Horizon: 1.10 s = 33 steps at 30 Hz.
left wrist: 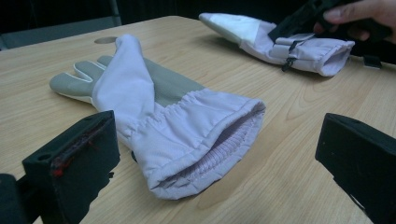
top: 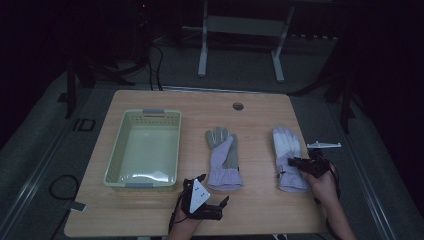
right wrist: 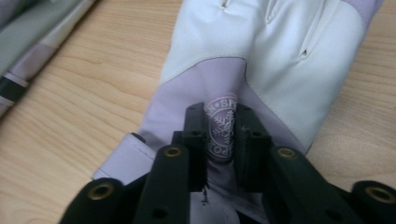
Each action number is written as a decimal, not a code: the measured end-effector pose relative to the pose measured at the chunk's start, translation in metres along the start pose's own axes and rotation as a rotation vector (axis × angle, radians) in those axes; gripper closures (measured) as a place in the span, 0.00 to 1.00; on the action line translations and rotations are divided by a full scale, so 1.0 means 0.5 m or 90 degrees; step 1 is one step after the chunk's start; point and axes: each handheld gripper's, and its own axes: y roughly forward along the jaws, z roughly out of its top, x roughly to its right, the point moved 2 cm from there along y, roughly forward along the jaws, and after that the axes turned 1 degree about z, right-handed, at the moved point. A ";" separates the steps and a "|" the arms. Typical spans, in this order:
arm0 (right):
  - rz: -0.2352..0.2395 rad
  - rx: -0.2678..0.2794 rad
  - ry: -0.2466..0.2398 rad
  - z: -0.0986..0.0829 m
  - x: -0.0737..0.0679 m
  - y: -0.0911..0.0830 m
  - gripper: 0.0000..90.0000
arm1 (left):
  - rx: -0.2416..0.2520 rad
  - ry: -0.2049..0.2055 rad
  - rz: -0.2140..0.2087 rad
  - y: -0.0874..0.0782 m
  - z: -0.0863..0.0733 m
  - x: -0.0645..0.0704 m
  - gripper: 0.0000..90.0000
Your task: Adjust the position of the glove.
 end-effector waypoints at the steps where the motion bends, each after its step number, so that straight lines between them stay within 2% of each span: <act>1: -0.004 0.007 0.003 0.011 -0.005 -0.014 0.88 | 0.000 0.000 0.000 0.000 0.000 0.000 0.00; 5: -0.003 0.028 0.001 0.034 -0.014 -0.039 0.88 | 0.001 -0.001 0.001 0.000 0.000 0.001 0.00; 8: -0.014 0.057 -0.015 0.074 -0.038 -0.076 0.88 | 0.001 0.000 0.001 0.000 0.000 0.000 0.00; 9: -0.014 0.057 -0.015 0.074 -0.038 -0.076 0.88 | 0.001 0.000 0.001 0.000 0.000 0.000 0.00; 12: -0.006 0.062 -0.029 0.116 -0.068 -0.102 0.89 | 0.002 0.001 0.002 0.000 0.000 0.001 0.00; 13: -0.006 0.062 -0.029 0.116 -0.068 -0.102 0.89 | 0.002 0.002 0.002 0.000 0.000 0.001 0.00; 18: 0.000 0.079 -0.035 0.157 -0.109 -0.118 0.89 | 0.003 0.003 0.002 -0.001 0.000 0.001 0.00; 20: 0.003 0.085 -0.041 0.169 -0.129 -0.120 0.89 | 0.005 0.006 0.007 -0.001 0.000 0.001 0.00; 21: 0.004 0.088 -0.050 0.180 -0.151 -0.119 0.89 | 0.005 0.006 0.007 -0.002 -0.001 0.001 0.00; 22: 0.009 0.089 -0.053 0.186 -0.161 -0.118 0.89 | 0.005 0.006 0.006 -0.002 -0.001 0.001 0.00; 23: 0.009 0.089 -0.053 0.186 -0.161 -0.118 0.89 | 0.005 0.006 0.006 -0.002 -0.001 0.001 0.00; 24: 0.019 0.097 -0.050 0.196 -0.182 -0.119 0.89 | 0.006 0.006 0.005 -0.002 -0.001 0.001 0.00; 25: 0.019 0.097 -0.050 0.196 -0.182 -0.119 0.89 | 0.006 0.006 0.004 -0.002 -0.001 0.001 0.00; 27: 0.026 0.104 -0.049 0.207 -0.203 -0.120 0.89 | 0.007 0.008 0.006 -0.002 -0.001 0.002 0.00; 28: 0.023 0.106 -0.055 0.218 -0.230 -0.118 0.89 | 0.008 0.009 0.008 -0.002 -0.001 0.002 0.00; 29: 0.023 0.106 -0.055 0.218 -0.230 -0.118 0.89 | 0.006 0.010 0.011 -0.002 -0.001 0.003 0.00; 32: 0.026 0.109 -0.058 0.234 -0.270 -0.109 0.89 | 0.008 0.013 0.021 -0.004 0.000 0.003 0.00; 33: 0.038 0.106 -0.058 0.244 -0.297 -0.100 0.89 | 0.011 0.014 0.027 -0.005 0.000 0.003 0.00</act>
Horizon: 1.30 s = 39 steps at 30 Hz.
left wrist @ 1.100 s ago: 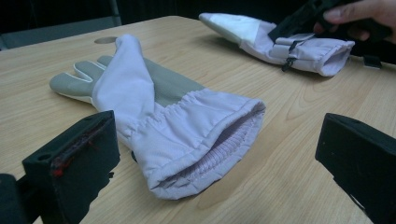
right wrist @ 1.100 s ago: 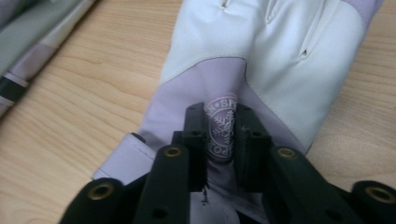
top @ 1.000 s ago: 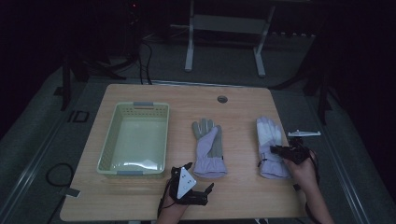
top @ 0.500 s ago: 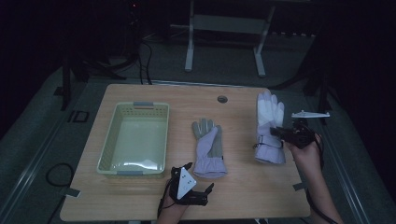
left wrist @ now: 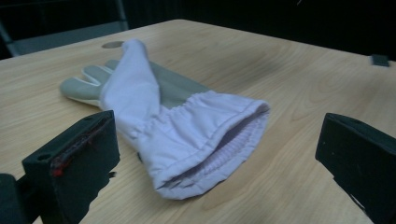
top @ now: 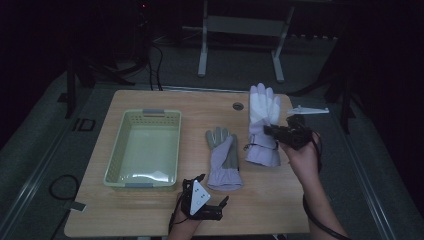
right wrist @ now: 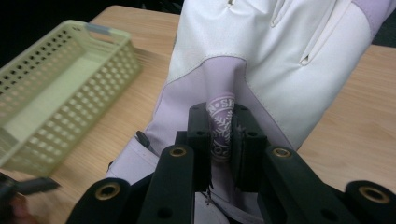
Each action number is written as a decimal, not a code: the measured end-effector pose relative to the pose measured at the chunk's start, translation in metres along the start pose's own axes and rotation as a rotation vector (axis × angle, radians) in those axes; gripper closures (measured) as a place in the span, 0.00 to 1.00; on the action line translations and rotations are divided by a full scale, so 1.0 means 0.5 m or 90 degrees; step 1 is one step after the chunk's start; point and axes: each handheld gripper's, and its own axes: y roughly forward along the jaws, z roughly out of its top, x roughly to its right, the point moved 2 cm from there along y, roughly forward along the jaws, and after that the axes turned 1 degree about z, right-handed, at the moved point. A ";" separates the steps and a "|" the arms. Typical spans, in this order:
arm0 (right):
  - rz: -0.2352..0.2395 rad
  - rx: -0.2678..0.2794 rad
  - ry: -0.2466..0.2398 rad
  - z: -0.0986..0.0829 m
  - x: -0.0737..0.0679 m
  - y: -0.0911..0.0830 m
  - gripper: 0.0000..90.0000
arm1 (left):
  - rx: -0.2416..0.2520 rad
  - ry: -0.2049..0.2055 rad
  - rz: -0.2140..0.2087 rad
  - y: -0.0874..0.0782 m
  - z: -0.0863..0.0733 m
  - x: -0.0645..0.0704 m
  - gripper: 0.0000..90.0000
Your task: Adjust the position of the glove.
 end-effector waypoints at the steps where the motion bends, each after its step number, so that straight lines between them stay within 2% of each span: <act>1: 0.000 0.000 0.000 0.000 0.000 0.000 0.89 | 0.002 0.000 0.003 -0.001 0.000 0.000 0.00; 2: 0.002 -0.001 -0.003 0.003 -0.012 0.007 0.89 | 0.001 0.000 0.004 -0.001 0.000 0.000 0.00; 3: 0.011 -0.008 -0.005 0.007 -0.036 0.022 0.89 | 0.003 0.001 0.003 -0.001 0.000 -0.001 0.00; 4: 0.011 -0.008 -0.005 0.007 -0.036 0.022 0.89 | 0.002 0.000 0.003 -0.001 0.000 0.000 0.00; 5: 0.018 -0.010 -0.006 0.008 -0.049 0.030 0.89 | 0.002 0.000 0.004 -0.001 0.000 0.000 0.00; 6: 0.027 -0.018 -0.010 0.006 -0.072 0.048 0.89 | 0.006 -0.003 0.000 -0.002 0.001 0.000 0.00; 7: 0.027 -0.018 -0.010 0.006 -0.072 0.048 0.89 | 0.004 -0.002 0.001 -0.002 0.000 -0.001 0.00; 10: 0.034 -0.034 -0.011 -0.004 -0.097 0.075 0.89 | 0.005 -0.001 0.002 -0.002 0.000 0.000 0.00; 11: 0.035 -0.044 -0.008 -0.014 -0.109 0.094 0.89 | 0.006 0.000 0.005 -0.003 0.001 0.000 0.00; 12: 0.035 -0.044 -0.008 -0.014 -0.109 0.094 0.89 | 0.007 -0.002 0.001 -0.003 0.001 0.000 0.00; 14: 0.031 -0.070 -0.005 -0.039 -0.125 0.125 0.89 | 0.005 -0.002 0.003 -0.002 0.000 0.000 0.00; 16: 0.030 -0.079 -0.003 -0.049 -0.127 0.136 0.89 | 0.004 -0.002 0.003 -0.003 0.000 0.000 0.00; 17: 0.029 -0.092 -0.001 -0.059 -0.128 0.148 0.89 | 0.003 0.002 0.005 -0.003 0.000 0.000 0.00; 18: 0.016 -0.115 0.001 -0.077 -0.126 0.171 0.89 | 0.004 0.002 0.000 -0.003 0.000 0.001 0.00; 19: 0.016 -0.115 0.001 -0.077 -0.126 0.171 0.89 | 0.004 0.002 0.000 -0.003 0.000 0.001 0.00; 21: 0.009 -0.142 0.010 -0.100 -0.118 0.201 0.89 | 0.000 0.003 -0.002 -0.001 0.000 0.001 0.00; 25: -0.008 -0.161 0.004 -0.118 -0.112 0.227 0.89 | -0.003 0.003 -0.007 0.001 -0.001 0.001 0.00; 27: -0.009 -0.168 0.018 -0.129 -0.103 0.243 0.89 | -0.005 0.002 -0.007 0.001 -0.001 0.001 0.00; 32: -0.013 -0.172 0.017 -0.134 -0.100 0.250 0.88 | -0.007 -0.001 -0.011 0.002 -0.001 0.001 0.00; 34: -0.004 -0.175 0.018 -0.134 -0.096 0.251 0.87 | -0.006 -0.002 -0.012 0.002 -0.001 0.001 0.00; 39: 0.007 -0.175 0.021 -0.135 -0.096 0.255 0.78 | -0.006 -0.004 -0.016 0.002 -0.001 0.000 0.00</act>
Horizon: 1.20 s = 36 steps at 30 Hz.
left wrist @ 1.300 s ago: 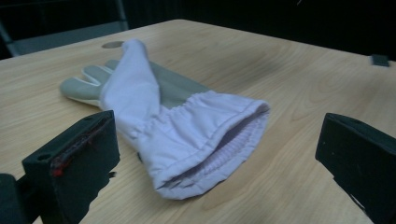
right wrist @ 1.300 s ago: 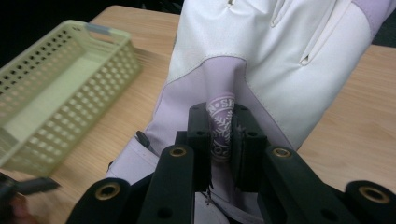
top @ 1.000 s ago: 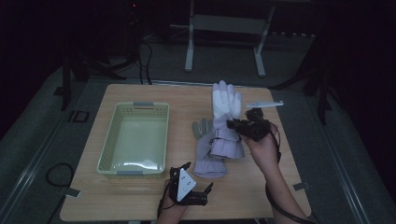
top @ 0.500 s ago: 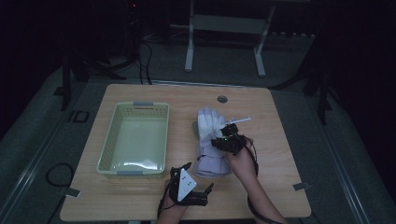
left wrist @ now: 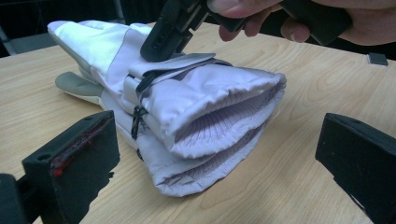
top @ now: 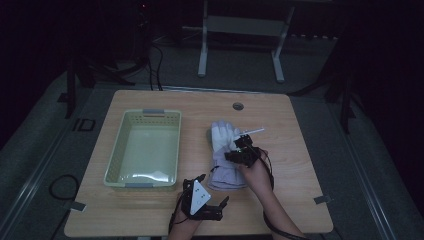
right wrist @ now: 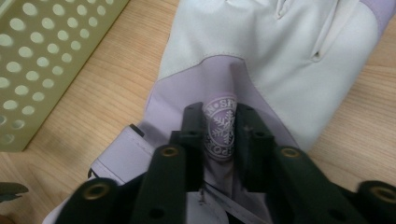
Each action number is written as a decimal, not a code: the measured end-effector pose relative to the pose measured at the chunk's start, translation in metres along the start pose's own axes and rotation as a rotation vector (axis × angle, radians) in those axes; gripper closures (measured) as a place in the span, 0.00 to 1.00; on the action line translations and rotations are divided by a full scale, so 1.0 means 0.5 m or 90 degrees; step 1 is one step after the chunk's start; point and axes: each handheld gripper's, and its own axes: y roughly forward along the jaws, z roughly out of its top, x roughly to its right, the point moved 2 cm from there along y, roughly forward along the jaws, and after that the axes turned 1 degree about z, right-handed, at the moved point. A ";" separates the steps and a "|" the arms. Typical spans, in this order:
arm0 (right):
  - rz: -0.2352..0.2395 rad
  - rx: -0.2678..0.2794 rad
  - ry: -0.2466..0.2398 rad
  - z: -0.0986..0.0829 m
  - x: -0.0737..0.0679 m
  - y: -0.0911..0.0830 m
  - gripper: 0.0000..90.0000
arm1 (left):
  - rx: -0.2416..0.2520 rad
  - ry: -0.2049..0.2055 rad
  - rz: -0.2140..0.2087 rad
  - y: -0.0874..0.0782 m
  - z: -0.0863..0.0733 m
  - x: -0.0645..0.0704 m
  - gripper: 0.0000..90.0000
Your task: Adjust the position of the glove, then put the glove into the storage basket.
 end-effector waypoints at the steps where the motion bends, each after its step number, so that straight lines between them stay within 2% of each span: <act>1: 0.001 -0.002 -0.003 0.000 -0.001 0.002 0.78 | -0.001 0.000 0.000 0.000 0.000 0.000 0.00; 3: 0.000 0.004 -0.002 0.000 -0.003 0.003 0.74 | -0.002 -0.002 -0.001 0.000 0.000 -0.001 0.00; 6: 0.011 0.015 -0.022 0.000 -0.004 -0.006 0.69 | 0.000 -0.010 -0.008 0.001 0.000 -0.003 0.00; 7: 0.016 0.018 -0.031 0.000 -0.003 -0.011 0.67 | 0.007 -0.009 -0.013 0.001 0.000 -0.003 0.00; 9: 0.024 0.029 -0.055 -0.002 0.008 -0.024 0.54 | 0.018 0.004 -0.016 0.002 0.001 -0.001 0.00; 10: 0.024 0.029 -0.055 -0.002 0.008 -0.024 0.54 | 0.017 0.005 -0.018 0.002 0.001 0.001 0.00; 11: 0.029 0.036 -0.056 -0.003 0.013 -0.030 0.50 | 0.017 0.006 -0.018 0.002 0.001 0.001 0.00; 15: 0.065 0.079 -0.088 -0.009 0.033 -0.050 0.29 | 0.008 -0.005 -0.028 0.003 0.001 -0.004 0.00; 16: 0.080 0.075 -0.092 -0.013 0.037 -0.052 0.24 | 0.009 -0.007 -0.031 0.003 0.001 -0.005 0.00; 18: 0.120 0.057 -0.098 -0.020 0.045 -0.054 0.21 | 0.009 -0.005 -0.033 0.004 0.001 -0.004 0.00; 19: 0.125 0.055 -0.110 -0.024 0.048 -0.054 0.15 | 0.004 -0.004 -0.035 0.006 0.002 -0.004 0.00; 21: 0.104 0.076 -0.134 -0.030 0.055 -0.057 0.16 | -0.002 -0.002 -0.036 0.007 0.002 -0.004 0.00; 23: 0.120 0.097 -0.159 -0.035 0.065 -0.062 0.16 | -0.011 0.001 -0.033 0.008 0.003 -0.003 0.00; 24: 0.117 0.111 -0.181 -0.040 0.076 -0.069 0.15 | -0.009 -0.001 -0.040 0.010 0.003 -0.003 0.00; 26: 0.116 0.114 -0.189 -0.042 0.082 -0.074 0.15 | -0.016 -0.005 -0.057 0.012 0.004 -0.002 0.00; 28: 0.112 0.121 -0.191 -0.048 0.094 -0.087 0.15 | -0.020 -0.006 -0.064 0.013 0.004 -0.001 0.00; 30: 0.108 0.137 -0.200 -0.052 0.103 -0.100 0.15 | -0.031 -0.022 -0.083 0.012 0.009 0.000 0.00; 32: 0.098 0.149 -0.223 -0.056 0.110 -0.114 0.15 | -0.038 -0.033 -0.102 0.009 0.018 0.000 0.00; 34: 0.076 0.164 -0.243 -0.059 0.116 -0.129 0.15 | -0.044 -0.037 -0.107 0.006 0.030 -0.002 0.00; 36: 0.053 0.163 -0.258 -0.064 0.119 -0.140 0.15 | -0.053 -0.060 -0.115 0.003 0.045 -0.006 0.00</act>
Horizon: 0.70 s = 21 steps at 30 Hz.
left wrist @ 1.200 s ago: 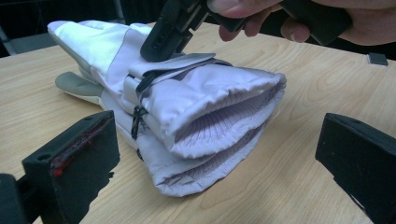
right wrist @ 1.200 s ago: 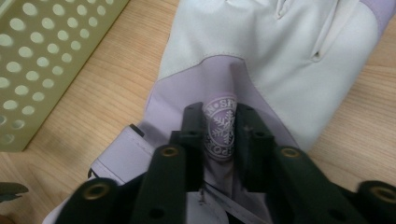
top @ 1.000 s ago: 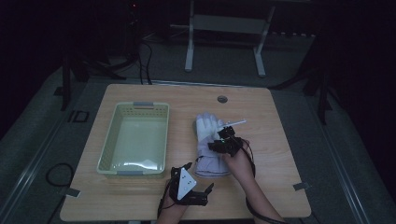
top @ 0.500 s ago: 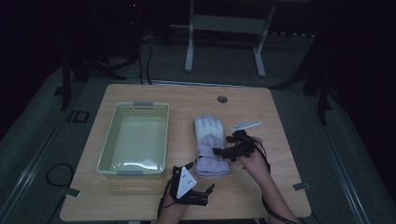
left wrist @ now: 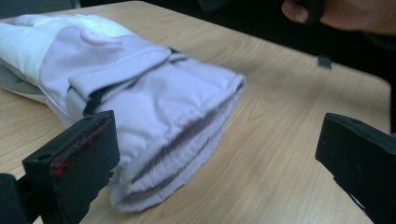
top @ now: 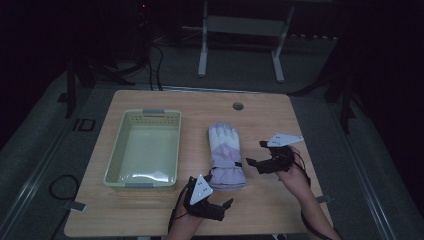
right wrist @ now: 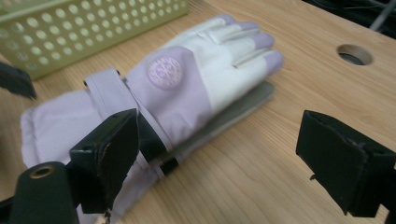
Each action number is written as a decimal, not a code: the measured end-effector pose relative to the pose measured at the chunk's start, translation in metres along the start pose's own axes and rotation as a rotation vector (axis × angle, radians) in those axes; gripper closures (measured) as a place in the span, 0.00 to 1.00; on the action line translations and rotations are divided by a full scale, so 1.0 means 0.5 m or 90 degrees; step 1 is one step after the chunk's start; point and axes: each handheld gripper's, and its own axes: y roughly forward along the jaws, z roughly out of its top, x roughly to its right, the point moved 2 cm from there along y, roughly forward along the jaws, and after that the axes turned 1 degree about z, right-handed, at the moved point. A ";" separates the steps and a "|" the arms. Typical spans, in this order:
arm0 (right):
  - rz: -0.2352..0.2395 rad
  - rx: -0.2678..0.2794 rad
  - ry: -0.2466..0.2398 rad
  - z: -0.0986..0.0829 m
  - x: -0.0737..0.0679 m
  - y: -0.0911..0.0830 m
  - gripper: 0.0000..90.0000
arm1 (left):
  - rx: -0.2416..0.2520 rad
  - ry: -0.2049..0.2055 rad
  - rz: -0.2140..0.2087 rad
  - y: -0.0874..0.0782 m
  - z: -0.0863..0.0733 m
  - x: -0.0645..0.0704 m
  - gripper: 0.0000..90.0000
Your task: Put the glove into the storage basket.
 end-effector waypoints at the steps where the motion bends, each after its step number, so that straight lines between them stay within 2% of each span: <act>1: -0.005 -0.002 -0.006 -0.002 0.001 -0.005 0.14 | 0.005 -0.008 -0.003 -0.002 0.005 -0.001 0.00; 4: -0.012 0.000 -0.021 -0.007 0.008 -0.013 0.14 | -0.013 -0.019 0.010 -0.004 0.028 -0.004 0.00; 7: -0.020 0.014 -0.035 -0.012 0.015 -0.017 0.14 | -0.019 -0.045 -0.010 -0.003 0.050 -0.012 0.00; 9: -0.012 0.019 -0.034 -0.013 0.019 -0.017 0.14 | -0.019 -0.047 -0.003 -0.001 0.070 -0.021 0.00; 10: -0.019 0.016 -0.032 -0.012 0.021 -0.016 0.14 | -0.020 -0.048 -0.006 0.001 0.081 -0.026 0.00; 13: -0.012 0.013 -0.018 -0.009 0.024 -0.009 0.14 | -0.012 -0.047 -0.006 0.006 0.115 -0.042 0.00; 14: -0.013 0.015 -0.018 -0.007 0.024 -0.006 0.14 | -0.010 -0.040 0.004 0.009 0.125 -0.048 0.00; 17: -0.007 0.025 -0.001 0.000 0.027 0.003 0.13 | -0.001 -0.047 0.012 0.020 0.150 -0.069 0.00; 21: -0.003 0.033 0.014 0.007 0.027 0.014 0.12 | -0.017 -0.060 0.047 0.047 0.161 -0.098 0.00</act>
